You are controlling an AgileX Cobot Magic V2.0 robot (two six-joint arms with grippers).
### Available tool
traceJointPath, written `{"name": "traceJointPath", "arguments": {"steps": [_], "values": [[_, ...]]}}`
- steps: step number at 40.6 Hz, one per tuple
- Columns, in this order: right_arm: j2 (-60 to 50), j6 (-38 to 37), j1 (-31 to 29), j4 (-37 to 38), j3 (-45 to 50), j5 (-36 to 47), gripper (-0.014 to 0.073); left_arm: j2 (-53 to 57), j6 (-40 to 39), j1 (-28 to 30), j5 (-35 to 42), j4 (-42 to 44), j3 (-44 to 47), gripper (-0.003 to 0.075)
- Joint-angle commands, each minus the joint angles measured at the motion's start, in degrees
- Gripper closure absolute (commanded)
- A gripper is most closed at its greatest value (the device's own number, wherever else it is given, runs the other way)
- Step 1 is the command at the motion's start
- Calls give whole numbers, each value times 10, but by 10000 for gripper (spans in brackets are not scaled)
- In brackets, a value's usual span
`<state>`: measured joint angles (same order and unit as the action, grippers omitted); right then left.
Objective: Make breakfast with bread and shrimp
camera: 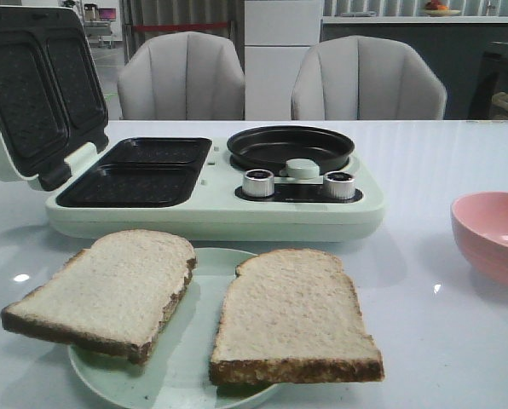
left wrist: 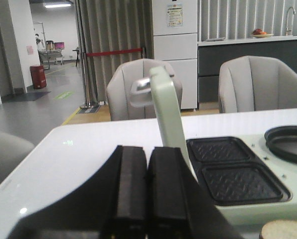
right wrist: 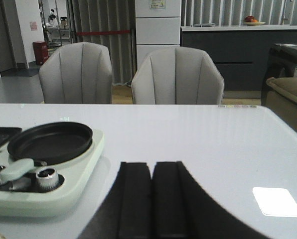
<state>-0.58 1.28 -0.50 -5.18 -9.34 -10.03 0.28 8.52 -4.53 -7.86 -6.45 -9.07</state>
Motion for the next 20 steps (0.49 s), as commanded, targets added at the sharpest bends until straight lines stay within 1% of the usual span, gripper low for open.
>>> {"name": "traceJointPath", "arguments": {"steps": [1, 5, 11, 15, 20], "values": [[17, 2, -4, -2, -76, 8, 573, -17, -5, -4, -8, -5, -86, 622], [59, 2, -4, -2, -139, -15, 573, -56, -5, -4, -61, -5, -153, 622], [139, 2, -4, -2, -222, -73, 573, -132, -5, -4, -140, -5, -245, 622], [185, 2, -4, -2, -248, -106, 573, -175, -5, -4, -182, -5, -271, 622], [228, 2, -4, -2, -249, -138, 573, -217, -5, -4, -185, -5, -267, 622]]}}
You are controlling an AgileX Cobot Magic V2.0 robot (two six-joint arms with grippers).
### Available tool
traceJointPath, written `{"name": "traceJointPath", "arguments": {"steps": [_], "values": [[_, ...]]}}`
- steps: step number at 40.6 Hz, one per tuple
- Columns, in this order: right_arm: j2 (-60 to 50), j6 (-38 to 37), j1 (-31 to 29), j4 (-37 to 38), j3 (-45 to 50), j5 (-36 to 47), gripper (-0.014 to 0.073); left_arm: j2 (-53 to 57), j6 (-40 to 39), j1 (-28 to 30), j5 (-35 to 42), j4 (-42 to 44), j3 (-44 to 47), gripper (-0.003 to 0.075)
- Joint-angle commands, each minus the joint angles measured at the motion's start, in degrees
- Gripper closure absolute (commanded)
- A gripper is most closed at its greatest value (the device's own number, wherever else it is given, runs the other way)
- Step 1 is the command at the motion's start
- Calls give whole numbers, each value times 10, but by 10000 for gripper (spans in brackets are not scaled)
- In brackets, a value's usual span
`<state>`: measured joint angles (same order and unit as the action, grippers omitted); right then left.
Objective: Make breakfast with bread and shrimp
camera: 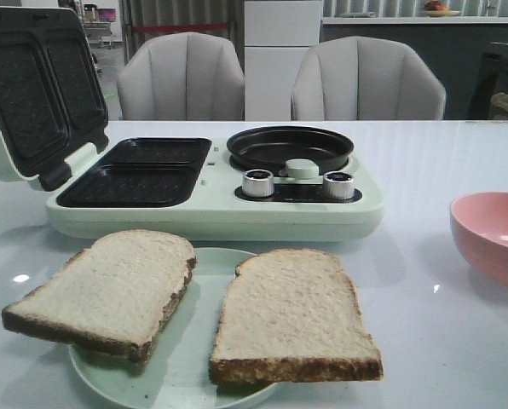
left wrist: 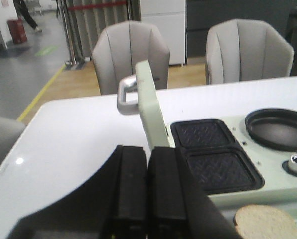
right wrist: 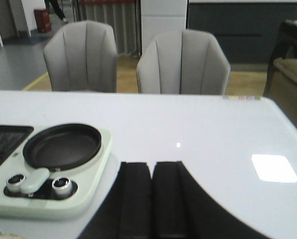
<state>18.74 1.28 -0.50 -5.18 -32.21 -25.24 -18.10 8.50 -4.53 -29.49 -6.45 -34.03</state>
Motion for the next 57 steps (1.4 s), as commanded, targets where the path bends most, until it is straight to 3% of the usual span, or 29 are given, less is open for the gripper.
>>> {"name": "traceJointPath", "arguments": {"steps": [1, 8, 18, 22, 28, 31, 34, 42, 52, 57], "values": [[44, 2, -4, -2, -20, 4, 573, -39, -4, -4, 31, -5, -17, 622], [91, 2, -4, -1, -20, -56, 573, -74, -4, -4, -38, -5, -16, 622], [143, 2, -4, -1, -20, -92, 566, -103, -4, -4, -40, -6, -6, 604], [155, 2, -4, -1, -20, -96, 464, -107, -4, -4, -40, -6, -6, 484], [167, 2, -4, -1, -20, -95, 205, -107, -4, -4, -40, -6, -6, 180], [172, 2, -4, -1, -20, -94, 103, -107, -4, -4, -39, -6, -6, 116], [175, 2, -4, -1, -20, -101, 67, -107, -4, -4, -39, -13, -6, 119], [175, 2, -4, -1, -20, -101, 67, -107, 6, -43, -18, -18, 1, 143], [175, 2, -4, -1, -20, -101, 67, -107, 173, -183, 22, -3, 73, 160], [175, 2, -4, -1, -20, -101, 67, -107, 193, -258, 38, 81, 108, 160]]}}
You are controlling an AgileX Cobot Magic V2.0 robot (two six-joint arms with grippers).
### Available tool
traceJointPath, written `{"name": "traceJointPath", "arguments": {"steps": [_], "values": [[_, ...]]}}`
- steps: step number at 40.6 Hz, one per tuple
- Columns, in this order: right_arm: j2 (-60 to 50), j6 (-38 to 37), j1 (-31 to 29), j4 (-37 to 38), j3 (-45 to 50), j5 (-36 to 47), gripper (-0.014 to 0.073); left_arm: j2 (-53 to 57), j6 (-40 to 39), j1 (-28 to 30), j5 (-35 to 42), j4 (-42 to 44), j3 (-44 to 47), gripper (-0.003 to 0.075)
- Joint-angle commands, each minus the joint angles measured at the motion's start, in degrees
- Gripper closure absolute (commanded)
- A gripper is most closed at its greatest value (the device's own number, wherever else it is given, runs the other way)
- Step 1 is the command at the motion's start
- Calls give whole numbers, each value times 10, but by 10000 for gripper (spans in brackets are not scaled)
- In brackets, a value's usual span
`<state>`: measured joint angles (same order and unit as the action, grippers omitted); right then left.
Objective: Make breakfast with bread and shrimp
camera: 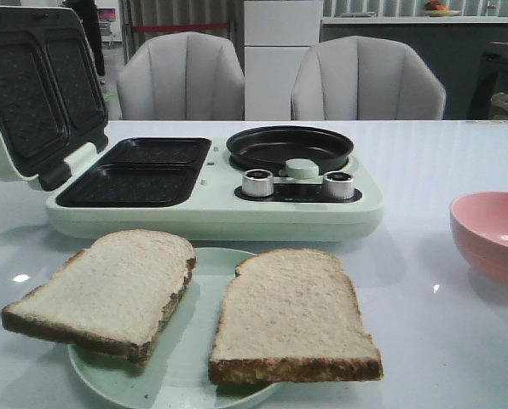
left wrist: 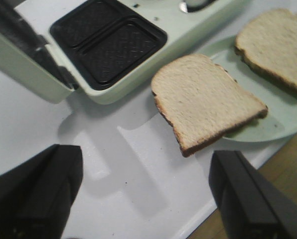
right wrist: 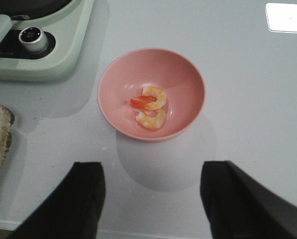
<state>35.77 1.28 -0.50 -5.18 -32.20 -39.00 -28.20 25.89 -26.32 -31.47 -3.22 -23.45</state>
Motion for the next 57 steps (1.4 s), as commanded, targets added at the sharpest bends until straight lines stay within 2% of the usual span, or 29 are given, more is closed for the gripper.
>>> {"name": "traceJointPath", "arguments": {"steps": [1, 7, 16, 23, 31, 34, 40, 44, 50, 57], "values": [[4, 2, -4, -1, -20, 36, 67, -6, 19, -51, 58, 67, 7, 160], [4, 2, -4, -1, -20, 36, 67, -6, 16, -107, 58, 184, 32, 160], [4, 2, -4, -1, -20, 36, 67, -7, -38, -113, 57, 346, 38, 160], [4, 2, -4, -1, -20, 36, 67, -49, -38, -120, 59, 358, 38, 160], [4, 2, -4, -1, -20, 36, 67, -118, -54, -180, 57, 387, 29, 160], [4, 2, -4, -1, -20, 36, 67, -150, -123, -202, 50, 448, 29, 160], [4, 2, -4, -1, -20, 36, 67, -211, -315, -259, 29, 634, 29, 160], [4, 2, -4, -1, -20, 37, 67, -259, -434, -297, 28, 714, 29, 160], [4, 2, -4, -1, -20, 37, 67, -339, -536, -330, -11, 817, 29, 160], [4, 2, -4, -1, -20, 37, 67, -426, -652, -334, -34, 923, 29, 160]]}}
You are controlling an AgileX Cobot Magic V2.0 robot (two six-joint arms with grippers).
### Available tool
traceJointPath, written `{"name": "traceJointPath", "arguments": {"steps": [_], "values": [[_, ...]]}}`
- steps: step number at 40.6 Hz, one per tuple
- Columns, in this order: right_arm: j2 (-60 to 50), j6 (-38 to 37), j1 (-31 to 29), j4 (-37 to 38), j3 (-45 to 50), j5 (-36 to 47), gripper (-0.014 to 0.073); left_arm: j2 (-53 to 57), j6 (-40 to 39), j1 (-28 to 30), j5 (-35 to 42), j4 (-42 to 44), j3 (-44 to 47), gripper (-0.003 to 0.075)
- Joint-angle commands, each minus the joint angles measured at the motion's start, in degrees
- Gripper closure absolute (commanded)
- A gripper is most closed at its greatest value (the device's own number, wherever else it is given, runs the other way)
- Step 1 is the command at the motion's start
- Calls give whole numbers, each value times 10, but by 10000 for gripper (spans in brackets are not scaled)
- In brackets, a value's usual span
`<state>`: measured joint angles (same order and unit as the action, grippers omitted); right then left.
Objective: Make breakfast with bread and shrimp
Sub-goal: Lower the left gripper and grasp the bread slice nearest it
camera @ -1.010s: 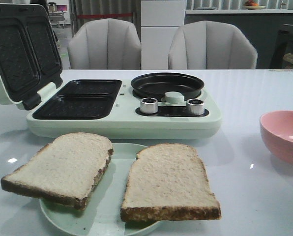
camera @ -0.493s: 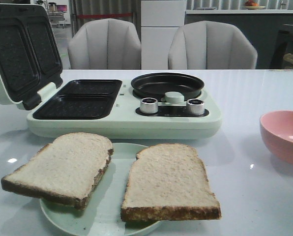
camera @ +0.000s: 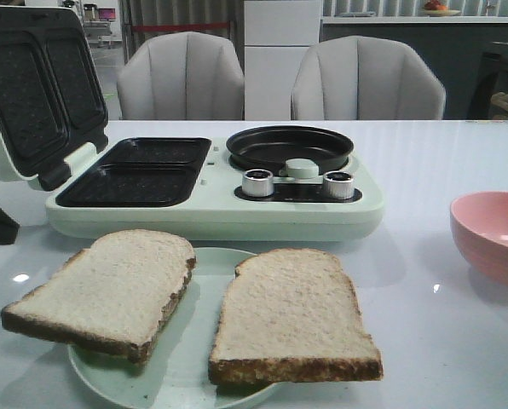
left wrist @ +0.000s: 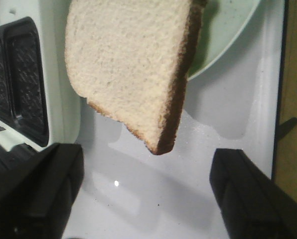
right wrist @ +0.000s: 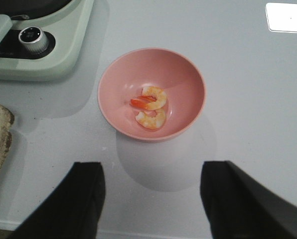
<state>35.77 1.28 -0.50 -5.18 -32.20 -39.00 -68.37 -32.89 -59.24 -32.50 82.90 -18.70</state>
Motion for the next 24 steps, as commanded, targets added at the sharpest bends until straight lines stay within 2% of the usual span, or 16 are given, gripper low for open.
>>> {"name": "traceJointPath", "arguments": {"steps": [1, 10, 24], "values": [[4, 2, -4, -1, -20, 37, 67, -36, -80, -5, -24, 74, -18, 160], [4, 2, -4, -1, -20, 37, 67, -115, -173, -5, -82, 135, -30, 160], [4, 2, -4, -1, -20, 37, 67, -197, -194, -5, -106, 152, -75, 160]]}}
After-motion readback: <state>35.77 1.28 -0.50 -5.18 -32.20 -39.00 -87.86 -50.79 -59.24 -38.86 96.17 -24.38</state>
